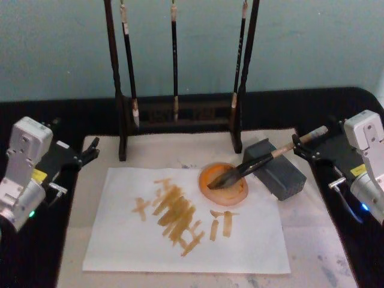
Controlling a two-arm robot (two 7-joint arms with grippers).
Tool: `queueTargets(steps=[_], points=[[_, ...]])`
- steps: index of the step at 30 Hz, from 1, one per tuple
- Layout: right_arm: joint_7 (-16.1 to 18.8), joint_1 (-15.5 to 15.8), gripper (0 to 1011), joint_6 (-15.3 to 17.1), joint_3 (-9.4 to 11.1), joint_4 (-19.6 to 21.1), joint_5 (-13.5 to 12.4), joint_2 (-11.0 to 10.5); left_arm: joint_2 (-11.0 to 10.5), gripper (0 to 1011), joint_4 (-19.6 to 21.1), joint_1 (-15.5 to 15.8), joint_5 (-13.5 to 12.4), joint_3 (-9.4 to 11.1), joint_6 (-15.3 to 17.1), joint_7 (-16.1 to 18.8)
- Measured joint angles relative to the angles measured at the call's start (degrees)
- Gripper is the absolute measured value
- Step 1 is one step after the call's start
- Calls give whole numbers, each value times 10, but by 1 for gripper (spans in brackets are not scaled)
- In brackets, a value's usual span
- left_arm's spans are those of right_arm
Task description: Pick up the brush from the inkstone, write on the paper, then place the brush back to its original position.
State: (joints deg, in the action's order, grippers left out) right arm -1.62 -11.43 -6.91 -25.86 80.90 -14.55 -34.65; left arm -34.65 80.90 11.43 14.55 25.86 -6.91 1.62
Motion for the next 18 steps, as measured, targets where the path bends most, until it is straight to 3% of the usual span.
queueTargets(steps=[18], points=[[0,0,1000,0,0,0,0,0,0,1010,0,0,0,0,0,0]])
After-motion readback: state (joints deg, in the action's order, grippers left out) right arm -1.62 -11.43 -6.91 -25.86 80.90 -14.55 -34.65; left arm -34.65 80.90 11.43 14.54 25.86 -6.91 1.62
